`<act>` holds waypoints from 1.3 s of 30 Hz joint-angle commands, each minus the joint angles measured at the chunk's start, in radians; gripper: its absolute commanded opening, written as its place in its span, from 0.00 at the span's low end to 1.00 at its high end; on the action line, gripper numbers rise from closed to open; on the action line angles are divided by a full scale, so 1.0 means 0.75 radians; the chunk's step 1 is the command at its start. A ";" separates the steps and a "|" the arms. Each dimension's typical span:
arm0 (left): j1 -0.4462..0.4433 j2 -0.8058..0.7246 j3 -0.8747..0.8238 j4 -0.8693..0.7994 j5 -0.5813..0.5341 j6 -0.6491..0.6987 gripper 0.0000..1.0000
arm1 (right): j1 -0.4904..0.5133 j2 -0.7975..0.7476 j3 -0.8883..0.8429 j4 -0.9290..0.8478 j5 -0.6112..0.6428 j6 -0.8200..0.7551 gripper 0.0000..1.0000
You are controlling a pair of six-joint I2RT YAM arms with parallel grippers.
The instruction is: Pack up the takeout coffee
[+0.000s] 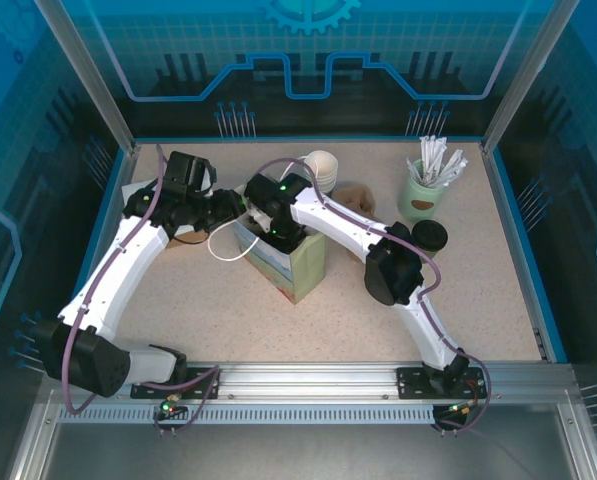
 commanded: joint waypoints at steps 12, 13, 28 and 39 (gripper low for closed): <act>-0.017 0.004 0.015 -0.011 0.012 -0.038 0.46 | 0.001 0.138 0.067 0.009 0.025 0.044 0.15; -0.017 0.002 0.015 -0.012 0.012 -0.037 0.46 | -0.001 0.141 0.073 0.006 0.023 0.042 0.15; -0.025 0.004 0.011 -0.015 -0.003 -0.035 0.46 | -0.015 -0.059 0.094 -0.052 -0.072 0.054 0.20; -0.037 0.008 0.010 -0.019 -0.012 -0.037 0.46 | -0.017 -0.170 0.070 -0.066 -0.139 0.074 0.24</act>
